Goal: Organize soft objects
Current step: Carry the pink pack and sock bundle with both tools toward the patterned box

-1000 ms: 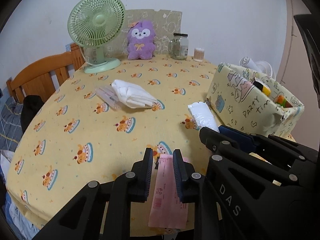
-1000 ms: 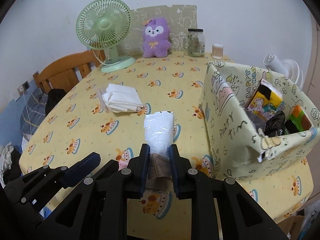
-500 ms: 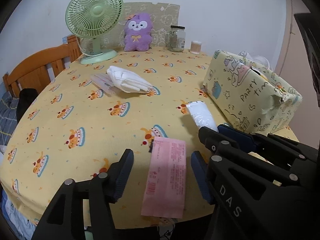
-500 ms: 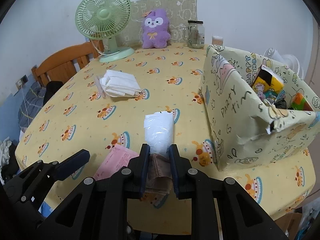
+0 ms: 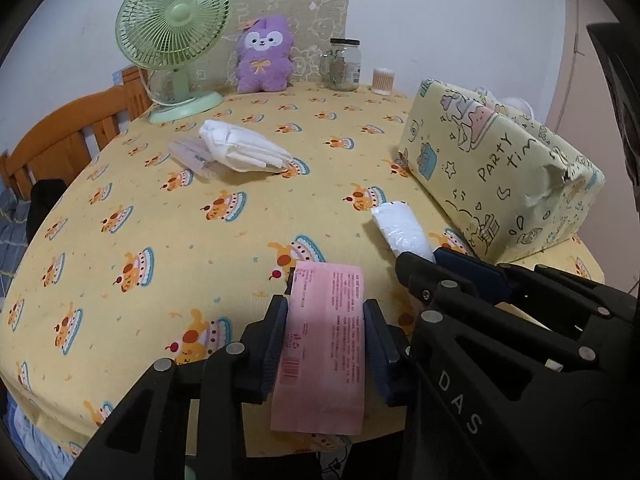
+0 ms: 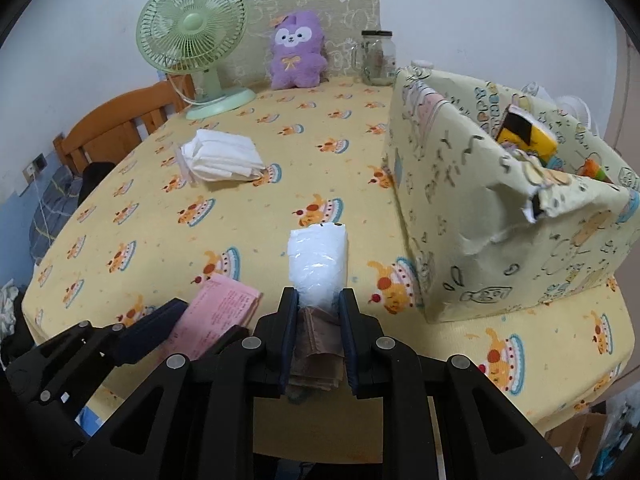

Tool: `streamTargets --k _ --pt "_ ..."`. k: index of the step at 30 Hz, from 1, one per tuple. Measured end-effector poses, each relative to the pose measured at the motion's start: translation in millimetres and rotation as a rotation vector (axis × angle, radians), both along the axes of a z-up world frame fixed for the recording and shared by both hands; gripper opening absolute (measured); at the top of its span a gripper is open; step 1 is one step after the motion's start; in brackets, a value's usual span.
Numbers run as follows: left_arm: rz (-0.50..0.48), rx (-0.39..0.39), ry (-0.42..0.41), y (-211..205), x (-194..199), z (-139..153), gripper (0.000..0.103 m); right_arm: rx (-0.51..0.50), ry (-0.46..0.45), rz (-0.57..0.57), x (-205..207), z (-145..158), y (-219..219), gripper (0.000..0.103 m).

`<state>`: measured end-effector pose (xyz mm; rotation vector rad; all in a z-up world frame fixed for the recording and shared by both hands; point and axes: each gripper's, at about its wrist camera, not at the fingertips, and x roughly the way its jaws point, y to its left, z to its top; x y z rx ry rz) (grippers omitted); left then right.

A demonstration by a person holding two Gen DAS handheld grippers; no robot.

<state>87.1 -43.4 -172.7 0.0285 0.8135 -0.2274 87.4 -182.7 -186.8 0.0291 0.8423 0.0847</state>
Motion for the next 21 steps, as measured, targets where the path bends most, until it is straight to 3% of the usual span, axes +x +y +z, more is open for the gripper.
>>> streamTargets --k 6,21 --pt "0.007 0.011 -0.012 1 4 10 0.038 0.012 0.000 0.016 5 5 2 0.023" --pt "0.018 0.011 -0.115 0 14 69 0.038 0.034 -0.095 0.013 17 64 3 0.023"
